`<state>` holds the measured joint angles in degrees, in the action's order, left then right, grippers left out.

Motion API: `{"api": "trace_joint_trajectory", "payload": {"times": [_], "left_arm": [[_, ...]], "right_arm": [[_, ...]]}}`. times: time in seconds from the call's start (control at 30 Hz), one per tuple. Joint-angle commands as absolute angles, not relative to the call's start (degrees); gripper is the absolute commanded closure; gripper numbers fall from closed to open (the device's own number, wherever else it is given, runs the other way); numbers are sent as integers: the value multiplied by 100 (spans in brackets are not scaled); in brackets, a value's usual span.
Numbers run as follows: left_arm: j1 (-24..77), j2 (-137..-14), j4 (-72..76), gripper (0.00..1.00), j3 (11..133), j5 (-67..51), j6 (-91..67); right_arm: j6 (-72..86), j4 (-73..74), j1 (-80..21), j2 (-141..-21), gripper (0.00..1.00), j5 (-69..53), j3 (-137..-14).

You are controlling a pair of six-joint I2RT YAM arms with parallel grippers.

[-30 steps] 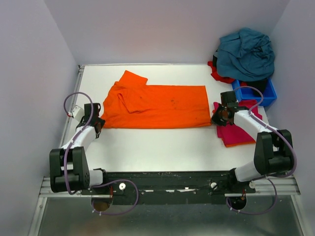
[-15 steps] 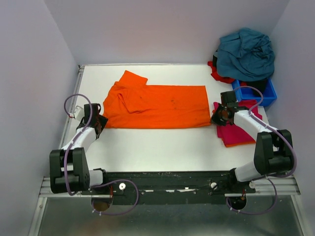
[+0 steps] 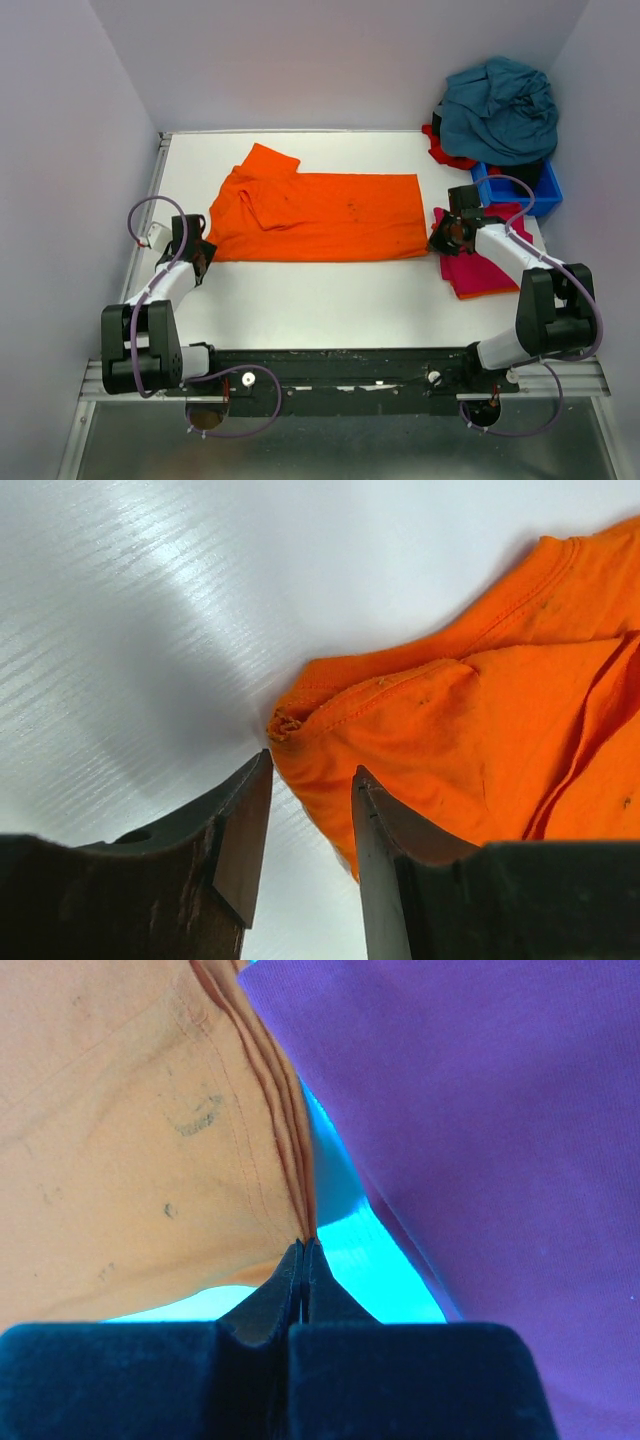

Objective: Fold and stack the t-shirts
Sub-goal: Fold the flattened tshirt in 1/3 of the way

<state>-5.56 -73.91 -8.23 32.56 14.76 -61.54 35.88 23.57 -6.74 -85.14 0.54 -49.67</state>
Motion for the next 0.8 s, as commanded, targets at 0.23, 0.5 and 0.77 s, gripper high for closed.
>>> {"api": "trace_joint_trajectory", "payload": {"times": [0.23,0.5,0.77], "left_arm": [[-606,-8226,-879,53,3586,1819,-6240],[-932,-7973,-158,100,3313,1317,-6004],[-932,-7049,-623,100,3848,1293,-5888]], "right_arm": [[3533,2215,-633,-8508,99,-132,-4948],[3524,2311,-633,-8411,99,-79,-4975],[3665,2627,-624,-8543,99,-158,-5605]]}}
